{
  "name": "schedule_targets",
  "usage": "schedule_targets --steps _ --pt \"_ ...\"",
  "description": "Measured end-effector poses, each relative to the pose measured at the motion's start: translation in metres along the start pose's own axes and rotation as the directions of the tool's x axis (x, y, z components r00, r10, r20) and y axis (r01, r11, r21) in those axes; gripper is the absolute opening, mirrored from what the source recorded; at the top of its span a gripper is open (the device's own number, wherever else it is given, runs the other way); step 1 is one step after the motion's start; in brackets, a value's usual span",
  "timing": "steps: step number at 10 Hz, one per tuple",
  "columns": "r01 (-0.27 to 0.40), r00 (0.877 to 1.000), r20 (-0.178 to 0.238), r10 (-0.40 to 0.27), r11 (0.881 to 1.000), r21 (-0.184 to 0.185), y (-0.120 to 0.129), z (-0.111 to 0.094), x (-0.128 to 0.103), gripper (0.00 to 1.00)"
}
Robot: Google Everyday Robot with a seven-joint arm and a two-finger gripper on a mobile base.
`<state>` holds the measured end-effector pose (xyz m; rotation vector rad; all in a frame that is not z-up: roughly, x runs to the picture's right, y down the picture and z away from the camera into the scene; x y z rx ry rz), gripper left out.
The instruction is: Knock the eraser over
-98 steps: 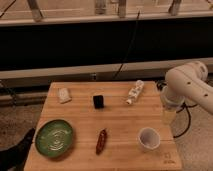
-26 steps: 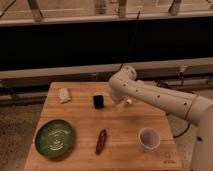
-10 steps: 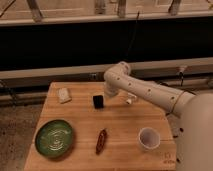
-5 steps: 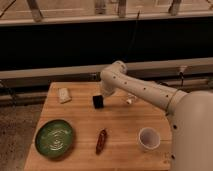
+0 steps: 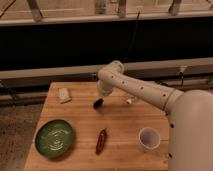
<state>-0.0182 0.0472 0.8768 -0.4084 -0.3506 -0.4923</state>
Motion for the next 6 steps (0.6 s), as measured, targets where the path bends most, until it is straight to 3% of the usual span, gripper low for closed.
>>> schedule_targets --steps 6 --pt "-0.003 1.000 0.003 0.003 1.000 0.007 -0.0014 -0.0015 -0.0042 0.01"
